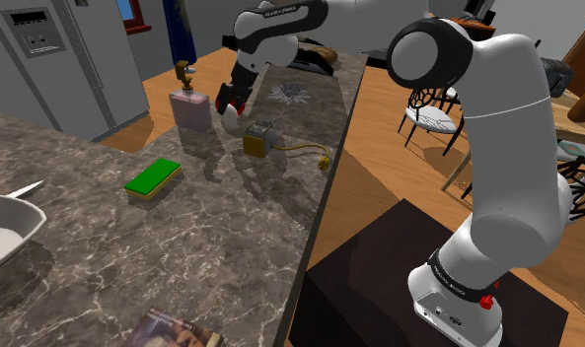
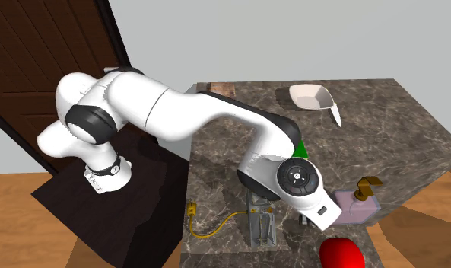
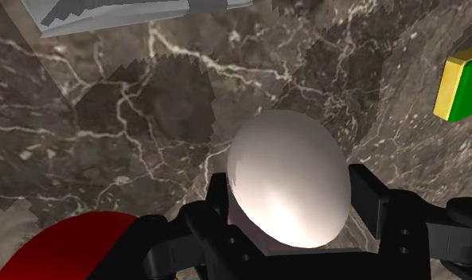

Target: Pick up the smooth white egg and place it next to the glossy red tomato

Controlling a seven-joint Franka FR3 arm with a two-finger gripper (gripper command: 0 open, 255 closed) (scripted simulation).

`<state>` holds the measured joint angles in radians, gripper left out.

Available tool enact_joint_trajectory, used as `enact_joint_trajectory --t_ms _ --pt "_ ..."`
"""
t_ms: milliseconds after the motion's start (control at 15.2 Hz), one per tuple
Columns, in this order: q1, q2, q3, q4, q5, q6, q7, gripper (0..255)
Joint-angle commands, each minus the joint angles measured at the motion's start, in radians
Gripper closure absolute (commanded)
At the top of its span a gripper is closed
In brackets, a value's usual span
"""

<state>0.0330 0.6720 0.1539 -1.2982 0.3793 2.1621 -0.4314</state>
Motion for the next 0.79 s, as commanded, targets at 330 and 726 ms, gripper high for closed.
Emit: enact_joint_trajectory --t_ms 330,726 --pt "-0.002 0.034 0.004 -0.035 0.011 0.065 -0.030 255" --pt "-0.002 0.042 0.005 -0.042 0.013 0.079 -0.037 255"
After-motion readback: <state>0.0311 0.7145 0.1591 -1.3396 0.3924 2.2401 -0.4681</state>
